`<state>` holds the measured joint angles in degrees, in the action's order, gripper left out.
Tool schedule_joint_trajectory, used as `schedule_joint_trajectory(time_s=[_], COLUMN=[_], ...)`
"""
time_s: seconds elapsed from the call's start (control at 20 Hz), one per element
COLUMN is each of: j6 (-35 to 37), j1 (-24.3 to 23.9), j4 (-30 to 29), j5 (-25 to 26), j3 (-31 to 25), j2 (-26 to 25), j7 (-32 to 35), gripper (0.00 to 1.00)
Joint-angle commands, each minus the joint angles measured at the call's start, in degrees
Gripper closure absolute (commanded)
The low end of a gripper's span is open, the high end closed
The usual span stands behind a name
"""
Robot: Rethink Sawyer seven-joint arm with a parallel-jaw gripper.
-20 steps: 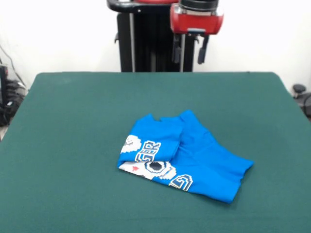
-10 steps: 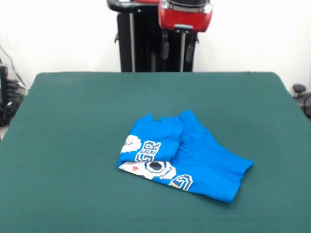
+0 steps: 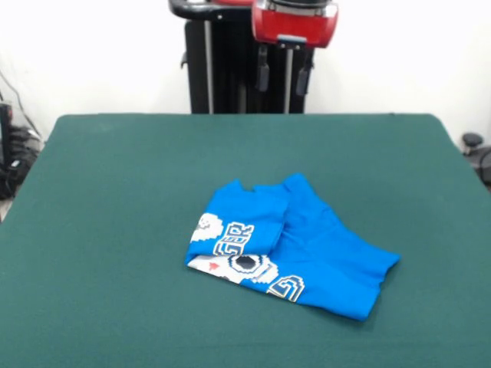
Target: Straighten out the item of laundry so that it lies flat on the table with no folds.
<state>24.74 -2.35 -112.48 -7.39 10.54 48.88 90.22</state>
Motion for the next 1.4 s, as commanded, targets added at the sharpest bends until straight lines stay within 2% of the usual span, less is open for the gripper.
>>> schedule_joint_trajectory(time_s=[0.05, 0.2, 0.45, 1.0, 1.4], j6=[-2.38, -4.11, -2.19, 1.57, -1.34], j1=[1.76, 1.61, 1.82, 1.14, -0.28], j4=[-1.46, -1.52, 1.37, 6.17, 3.88], j5=[-3.32, -3.57, -3.86, -3.27, -2.55], j3=[-2.66, -3.73, -3.65, -3.61, -5.57], j2=[-3.68, -5.35, -7.52, -8.47, -7.00], j7=[15.21, 14.76, 13.77, 11.35, 9.46], gripper=[0.00, 0.00, 0.00, 0.00, 0.00])
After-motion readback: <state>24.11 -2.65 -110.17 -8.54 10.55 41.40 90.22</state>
